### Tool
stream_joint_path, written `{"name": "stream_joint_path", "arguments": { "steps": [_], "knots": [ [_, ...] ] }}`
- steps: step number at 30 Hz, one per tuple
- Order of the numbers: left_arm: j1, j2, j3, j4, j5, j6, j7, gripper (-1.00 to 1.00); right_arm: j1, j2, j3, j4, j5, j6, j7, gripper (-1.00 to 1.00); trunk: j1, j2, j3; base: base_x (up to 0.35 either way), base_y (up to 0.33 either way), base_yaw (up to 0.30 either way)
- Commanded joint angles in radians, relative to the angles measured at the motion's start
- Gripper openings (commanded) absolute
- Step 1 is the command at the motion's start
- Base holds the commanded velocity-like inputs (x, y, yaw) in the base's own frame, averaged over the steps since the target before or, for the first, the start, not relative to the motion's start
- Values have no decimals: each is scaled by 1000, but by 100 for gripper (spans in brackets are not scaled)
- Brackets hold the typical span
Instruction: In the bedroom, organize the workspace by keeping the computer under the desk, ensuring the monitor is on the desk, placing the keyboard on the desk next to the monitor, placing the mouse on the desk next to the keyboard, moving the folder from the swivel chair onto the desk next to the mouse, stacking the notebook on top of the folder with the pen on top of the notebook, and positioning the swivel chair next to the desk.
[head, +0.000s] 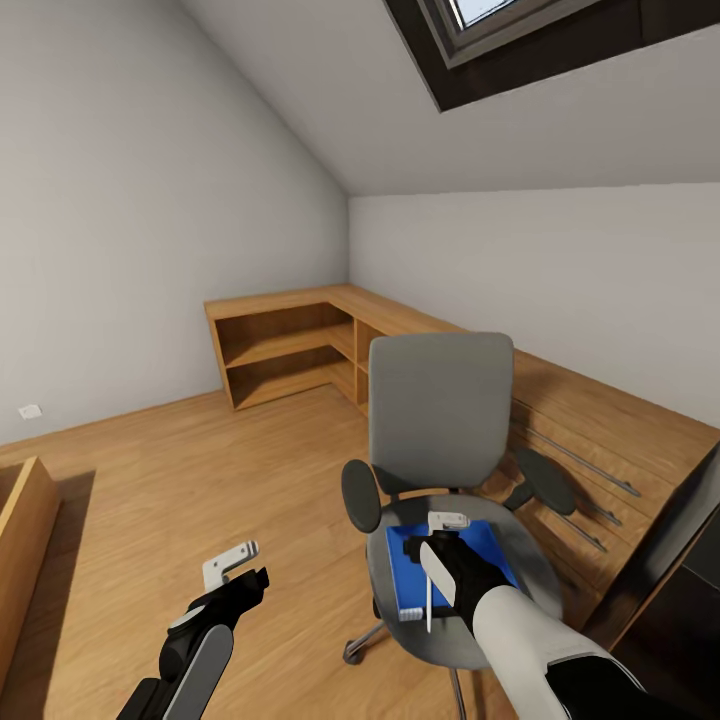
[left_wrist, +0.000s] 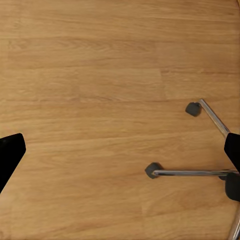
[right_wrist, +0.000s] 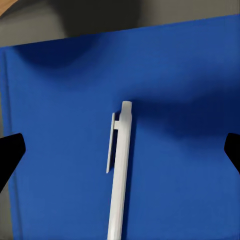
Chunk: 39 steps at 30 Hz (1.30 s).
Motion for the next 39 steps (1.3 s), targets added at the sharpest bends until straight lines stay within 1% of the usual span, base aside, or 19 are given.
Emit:
{"name": "stream_joint_path", "arguments": {
  "steps": [1, 6, 12, 19, 24, 33, 38, 39],
  "knots": [
    [-1, 0, -1, -1, 7, 2, 8, 100, 0, 0, 6, -1, -10, 4, -9, 100, 0, -1, -1, 0, 0, 0],
    [-1, 0, -1, -1, 8, 2, 8, 100, -1, 0, 6, -1, -10, 4, -9, 100, 0, -1, -1, 0, 0, 0],
    [-1, 0, -1, -1, 7, 2, 9, 100, 0, 0, 6, -1, -11, 4, -9, 100, 23, -43, -20, 0, 0, 0],
    [-1, 0, -1, -1, 8, 2, 10, 100, 0, 0, 6, -1, -11, 4, -10, 100, 23, -43, -20, 0, 0, 0],
    [-1, 0, -1, -1, 8, 1, 10, 100, 0, 0, 6, -3, -11, 4, -10, 100, 42, -78, -36, 0, 0, 0],
    [-1, 0, -1, -1, 9, 2, 10, 100, 0, 0, 6, -5, -11, 4, -10, 100, 42, -78, -36, 0, 0, 0],
    [-1, 0, -1, -1, 9, 1, 10, 100, 0, 0, 6, -6, -11, 4, -10, 100, 61, -113, -51, 0, 0, 0],
    [-1, 0, -1, -1, 9, 2, 10, 100, 0, 0, 6, -6, -11, 4, -10, 100, 61, -113, -51, 0, 0, 0]
  ]
}}
